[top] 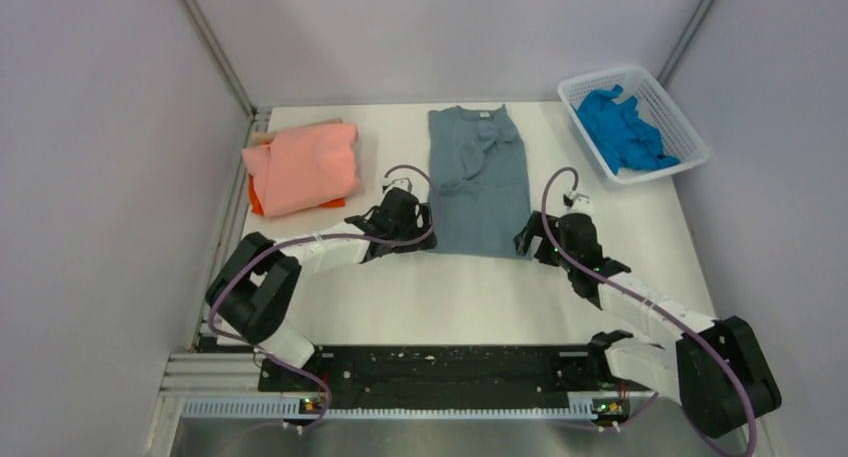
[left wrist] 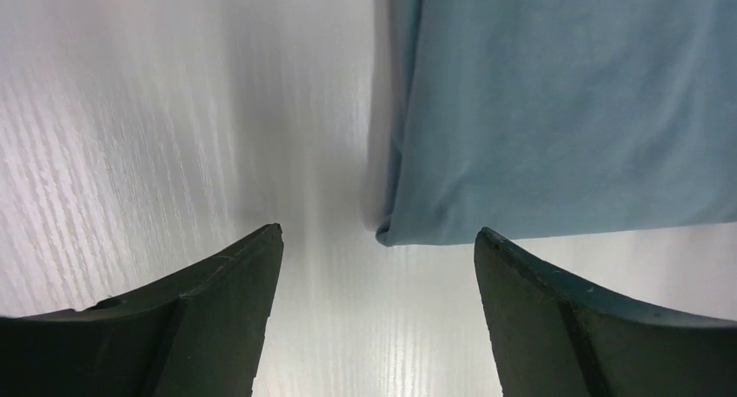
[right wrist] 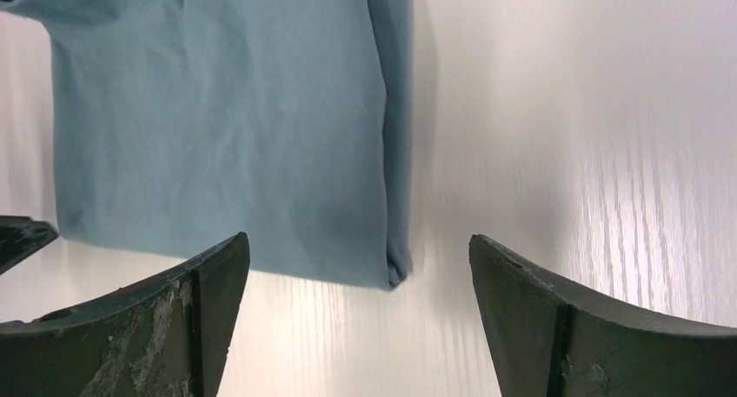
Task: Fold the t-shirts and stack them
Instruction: Grab one side of the 2/3 rectangular tshirt with both arms
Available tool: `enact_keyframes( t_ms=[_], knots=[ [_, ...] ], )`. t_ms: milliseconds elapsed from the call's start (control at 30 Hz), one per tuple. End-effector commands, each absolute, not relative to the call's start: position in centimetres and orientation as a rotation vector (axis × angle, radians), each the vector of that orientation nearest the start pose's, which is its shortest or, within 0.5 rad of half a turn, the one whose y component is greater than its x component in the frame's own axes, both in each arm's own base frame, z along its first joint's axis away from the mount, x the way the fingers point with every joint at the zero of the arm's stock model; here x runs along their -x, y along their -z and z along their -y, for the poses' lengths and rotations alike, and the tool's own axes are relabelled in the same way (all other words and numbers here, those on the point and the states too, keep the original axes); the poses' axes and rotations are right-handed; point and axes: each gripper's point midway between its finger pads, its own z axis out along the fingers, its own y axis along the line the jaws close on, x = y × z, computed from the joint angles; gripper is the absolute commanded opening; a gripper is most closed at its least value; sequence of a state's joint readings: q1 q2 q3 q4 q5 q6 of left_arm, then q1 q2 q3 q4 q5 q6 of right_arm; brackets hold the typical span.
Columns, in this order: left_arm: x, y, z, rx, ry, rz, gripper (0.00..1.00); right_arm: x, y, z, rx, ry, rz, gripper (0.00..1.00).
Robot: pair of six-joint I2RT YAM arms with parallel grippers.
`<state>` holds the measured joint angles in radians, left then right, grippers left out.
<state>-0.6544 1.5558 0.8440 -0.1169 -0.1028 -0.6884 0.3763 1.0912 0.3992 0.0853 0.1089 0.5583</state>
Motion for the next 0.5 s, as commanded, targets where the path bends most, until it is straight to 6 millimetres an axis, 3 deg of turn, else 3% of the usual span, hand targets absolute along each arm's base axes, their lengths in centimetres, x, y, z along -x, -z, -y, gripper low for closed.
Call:
enact_keyframes(
  t_ms=[0,333,467],
  knots=[
    [-30.1,-3.6,24.6,0.111,0.486,-2.518,0.81,-28.7,-9.0,-12.4,-0.327,-0.527,-2.101,0.93],
    [-28.1,-0.9,28.0,0.047,0.663,-2.633,0.40,-28.0,-8.0,-11.9,-0.376,-0.499,-2.164,0.81],
    [-28.6,0.0,27.6,0.085,0.575,-2.646,0.06,-27.9,-7.9,-13.1,-0.309,-0.535,-2.185,0.72]
  ],
)
